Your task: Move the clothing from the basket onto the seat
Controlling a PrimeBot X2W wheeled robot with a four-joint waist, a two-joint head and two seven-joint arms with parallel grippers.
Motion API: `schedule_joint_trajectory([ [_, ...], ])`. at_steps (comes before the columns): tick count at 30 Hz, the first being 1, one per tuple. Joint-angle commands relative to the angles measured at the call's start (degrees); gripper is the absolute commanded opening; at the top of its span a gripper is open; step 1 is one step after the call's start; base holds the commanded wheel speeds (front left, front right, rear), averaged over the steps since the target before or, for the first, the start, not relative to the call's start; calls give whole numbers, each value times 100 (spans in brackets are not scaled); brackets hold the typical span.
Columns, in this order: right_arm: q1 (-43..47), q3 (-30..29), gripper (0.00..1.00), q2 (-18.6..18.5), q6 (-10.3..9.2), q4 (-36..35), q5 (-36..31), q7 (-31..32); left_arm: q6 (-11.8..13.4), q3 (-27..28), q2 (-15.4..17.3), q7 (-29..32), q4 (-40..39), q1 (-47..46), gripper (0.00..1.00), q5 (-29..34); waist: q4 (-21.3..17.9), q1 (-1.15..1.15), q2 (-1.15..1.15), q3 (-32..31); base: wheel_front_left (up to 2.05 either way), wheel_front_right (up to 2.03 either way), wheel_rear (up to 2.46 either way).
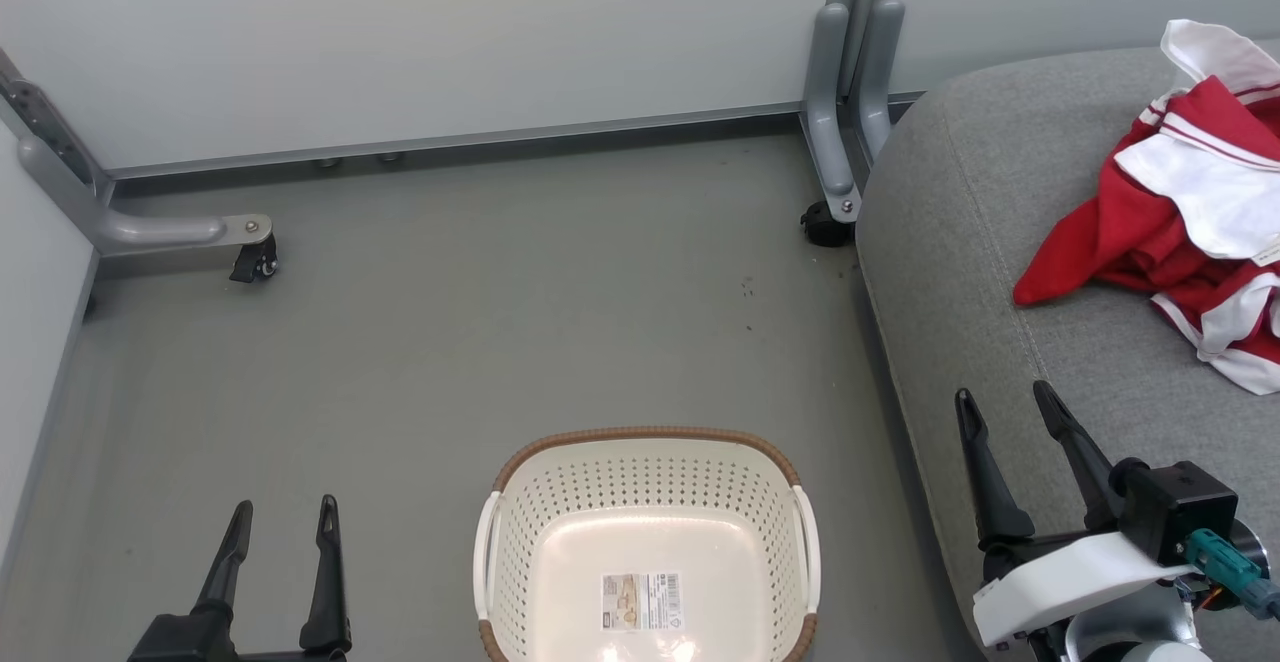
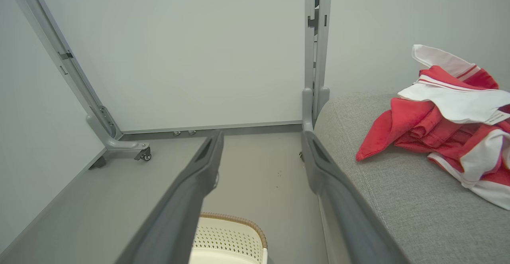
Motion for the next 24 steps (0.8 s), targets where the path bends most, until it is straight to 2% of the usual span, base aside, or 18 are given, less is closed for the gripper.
schedule_joint_trajectory([
  [1, 37, -8, 100, -18, 1, 6, -36, 15, 1, 23, -24, 1, -2, -56, 100, 18, 4, 0, 0, -2, 0, 0, 0],
  [5, 34, 12, 100, -18, 1, -2, -28, 8, 15, 11, -23, 1, -4, -78, 100, 58, 11, 0, 0, 9, 0, 0, 0],
  [6, 0, 6, 0, 3, 0, 19, -4, 14, 0, -12, -16, 0, 14, -1, 0, 20, 11, 0, 0, 8, 0, 0, 0],
  [8, 7, 11, 0, 20, 0, 126, 0, 15, 0, -40, -38, 3, 114, 12, 0, 11, 12, 0, 0, 7, 0, 0, 0],
  [24, -252, 3, 0, -107, 0, 523, 1890, 64, -128, 169, -159, 449, 265, -313, 0, -1643, 30, 0, 0, -24, 0, 0, 0],
])
